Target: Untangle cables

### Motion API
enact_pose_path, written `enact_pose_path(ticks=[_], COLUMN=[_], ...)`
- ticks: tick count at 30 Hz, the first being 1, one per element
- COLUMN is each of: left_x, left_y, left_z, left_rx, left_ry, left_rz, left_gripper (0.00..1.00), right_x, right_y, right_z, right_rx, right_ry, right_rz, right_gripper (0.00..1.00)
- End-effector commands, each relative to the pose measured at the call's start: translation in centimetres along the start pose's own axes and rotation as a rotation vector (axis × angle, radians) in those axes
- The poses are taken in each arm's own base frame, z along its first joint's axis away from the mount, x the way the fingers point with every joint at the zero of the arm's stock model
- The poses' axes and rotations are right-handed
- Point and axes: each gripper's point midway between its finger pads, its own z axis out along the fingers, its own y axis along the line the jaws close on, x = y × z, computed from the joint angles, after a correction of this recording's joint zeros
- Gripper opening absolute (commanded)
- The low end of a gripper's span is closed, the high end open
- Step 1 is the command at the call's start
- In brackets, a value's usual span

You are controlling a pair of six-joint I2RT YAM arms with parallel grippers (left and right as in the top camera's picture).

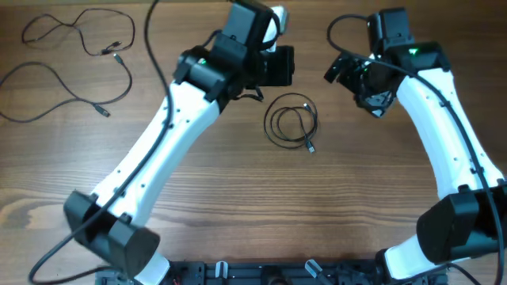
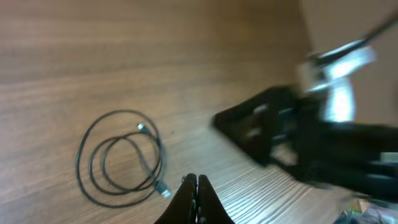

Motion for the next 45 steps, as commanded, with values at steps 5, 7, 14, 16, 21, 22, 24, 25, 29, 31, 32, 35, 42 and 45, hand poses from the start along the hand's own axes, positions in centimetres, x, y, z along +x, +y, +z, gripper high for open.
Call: enact_pose_path(ticks=[5, 7, 14, 16, 21, 22, 24, 25, 29, 31, 32, 35, 42, 45], left_x=[-1.2, -2.2, -1.0, -1.0, -1.0, -1.0, -1.0, -1.0, -1.0, -1.0, -1.0, -1.0, -0.9, -0.9], left_y=[8.8, 12.3, 18.1, 18.1, 18.1, 18.1, 18.1, 18.2, 18.1, 18.1, 18.1, 18.2, 18.1, 17.5], left_z=[-2.5, -4.0, -6.8, -6.8, -6.8, -6.8, -6.8, -6.8, -6.8, -6.8, -6.8, -6.7, -6.7, -6.2], left_rx=[-0.426, -0.468, -0.572, -0.576, -0.574, -0.575, -0.575, -0.575, -0.575, -0.575, -0.575, -0.575, -0.575, -0.533], left_ry=[-0.134, -0.180, -0.128, -0.128, -0.131, -0.130, -0.130, -0.130, -0.129, -0.129, -0.128, -0.128, -0.125, -0.089], left_rz=[-0.225, -0.399, -0.539, -0.539, -0.539, -0.539, -0.539, -0.539, -0.539, -0.538, -0.538, -0.539, -0.534, -0.469], left_gripper=[0.35, 0.61, 1.00, 1.00, 1.00, 1.00, 1.00, 1.00, 1.00, 1.00, 1.00, 1.00, 1.00, 1.00], right_x=[4.0, 5.8, 7.6, 7.6, 8.7, 8.6, 8.5, 8.4, 7.3, 6.0, 5.5, 5.5, 5.4, 4.0], right_y=[-1.0, -1.1, -3.2, -3.3, -2.9, -2.8, -2.6, -2.5, 0.1, 2.7, 5.5, 11.5, 14.2, 14.1], right_z=[4.3, 7.1, 11.6, 12.5, 15.6, 15.6, 15.6, 15.5, 12.4, 8.0, 3.8, -7.3, -25.7, -27.6], right_rx=[-0.017, -0.024, 0.065, 0.064, 0.027, 0.026, 0.019, 0.016, -0.045, -0.113, -0.232, -0.574, -0.986, -1.018], right_ry=[0.138, 0.150, 0.047, 0.047, 0.124, 0.122, 0.115, 0.116, 0.103, 0.057, 0.021, -0.117, -0.525, -0.591], right_rz=[-0.093, -0.128, -0.106, -0.116, -0.106, -0.106, -0.107, -0.106, -0.116, -0.152, -0.242, -0.397, -0.434, -0.323], right_gripper=[0.94, 0.72, 0.60, 0.60, 0.53, 0.41, 0.08, 0.04, 0.04, 0.04, 0.04, 0.04, 0.04, 0.04])
